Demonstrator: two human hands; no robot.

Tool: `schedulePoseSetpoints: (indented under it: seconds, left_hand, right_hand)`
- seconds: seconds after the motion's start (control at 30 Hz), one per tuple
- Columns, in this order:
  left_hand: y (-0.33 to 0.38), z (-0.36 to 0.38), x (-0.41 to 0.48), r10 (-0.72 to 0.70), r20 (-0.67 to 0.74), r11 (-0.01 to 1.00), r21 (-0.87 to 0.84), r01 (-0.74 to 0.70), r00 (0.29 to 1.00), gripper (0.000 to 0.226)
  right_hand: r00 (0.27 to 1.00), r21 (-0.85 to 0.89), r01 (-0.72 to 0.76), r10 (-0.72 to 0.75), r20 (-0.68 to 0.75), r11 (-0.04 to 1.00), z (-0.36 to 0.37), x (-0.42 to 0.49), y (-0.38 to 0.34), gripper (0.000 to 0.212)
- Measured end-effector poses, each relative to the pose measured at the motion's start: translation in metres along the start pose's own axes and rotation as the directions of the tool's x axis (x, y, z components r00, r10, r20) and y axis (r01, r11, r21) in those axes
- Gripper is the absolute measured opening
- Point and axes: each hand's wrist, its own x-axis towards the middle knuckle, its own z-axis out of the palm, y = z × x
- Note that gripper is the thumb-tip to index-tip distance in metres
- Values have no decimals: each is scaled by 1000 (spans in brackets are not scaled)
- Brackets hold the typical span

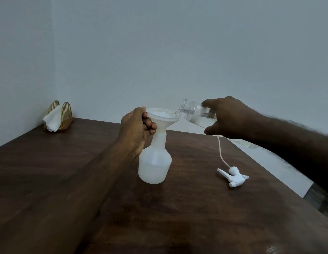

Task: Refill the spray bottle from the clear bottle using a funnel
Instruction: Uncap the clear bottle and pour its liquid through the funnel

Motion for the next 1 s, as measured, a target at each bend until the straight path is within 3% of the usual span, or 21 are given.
schedulePoseSetpoints:
  seconds: [1.0]
  left_hand:
    - [0,-2,0,-1,3,1000,2,1,1000,31]
  right_hand:
    - [1000,-44,8,-7,22,999,-4,4,-2,68]
